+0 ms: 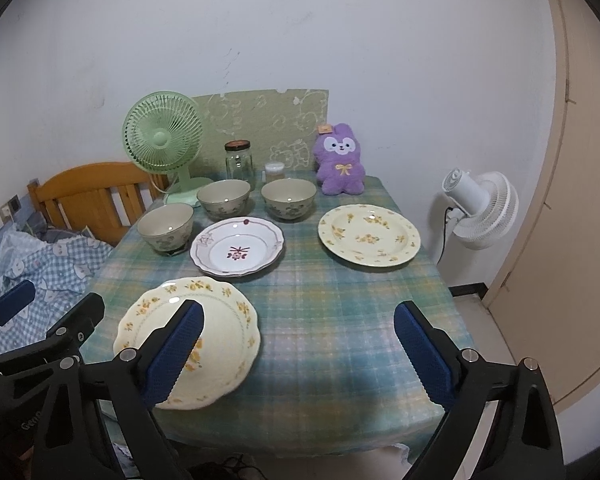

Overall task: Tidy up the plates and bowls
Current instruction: 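Reach both grippers to the scalloped yellow-flower plate and grasp its rim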

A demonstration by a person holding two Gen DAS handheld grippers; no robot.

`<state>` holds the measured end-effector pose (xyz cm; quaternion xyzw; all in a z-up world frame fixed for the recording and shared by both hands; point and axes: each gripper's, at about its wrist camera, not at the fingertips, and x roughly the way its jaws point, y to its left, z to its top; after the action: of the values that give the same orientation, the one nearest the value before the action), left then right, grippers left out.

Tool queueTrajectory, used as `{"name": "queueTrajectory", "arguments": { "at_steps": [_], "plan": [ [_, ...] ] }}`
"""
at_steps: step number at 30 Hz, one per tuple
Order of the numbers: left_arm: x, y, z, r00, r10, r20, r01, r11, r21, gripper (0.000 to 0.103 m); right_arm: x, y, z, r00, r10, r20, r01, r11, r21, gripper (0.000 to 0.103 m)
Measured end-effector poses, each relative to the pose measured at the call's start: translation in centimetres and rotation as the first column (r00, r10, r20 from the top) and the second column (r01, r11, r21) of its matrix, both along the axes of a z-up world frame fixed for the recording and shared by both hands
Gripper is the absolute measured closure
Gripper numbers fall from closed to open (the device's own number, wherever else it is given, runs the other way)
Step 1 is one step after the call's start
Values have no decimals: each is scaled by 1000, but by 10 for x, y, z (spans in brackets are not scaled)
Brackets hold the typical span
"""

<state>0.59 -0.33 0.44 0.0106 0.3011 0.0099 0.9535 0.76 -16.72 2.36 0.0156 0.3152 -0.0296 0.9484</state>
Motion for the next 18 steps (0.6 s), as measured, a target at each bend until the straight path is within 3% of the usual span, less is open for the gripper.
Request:
{"name": "queueTrajectory", "arguments": {
  "at_steps": [7,18],
  "plan": [
    [32,15,-12,999,-9,-48,9,1000,-15,22,38,21,-11,998,5,-59,-5,1000,-4,10],
    [98,40,-67,974,-5,-229,-2,1000,-30,28,102,52,-66,973,7,-229,-8,1000,-2,15]
  ]
}}
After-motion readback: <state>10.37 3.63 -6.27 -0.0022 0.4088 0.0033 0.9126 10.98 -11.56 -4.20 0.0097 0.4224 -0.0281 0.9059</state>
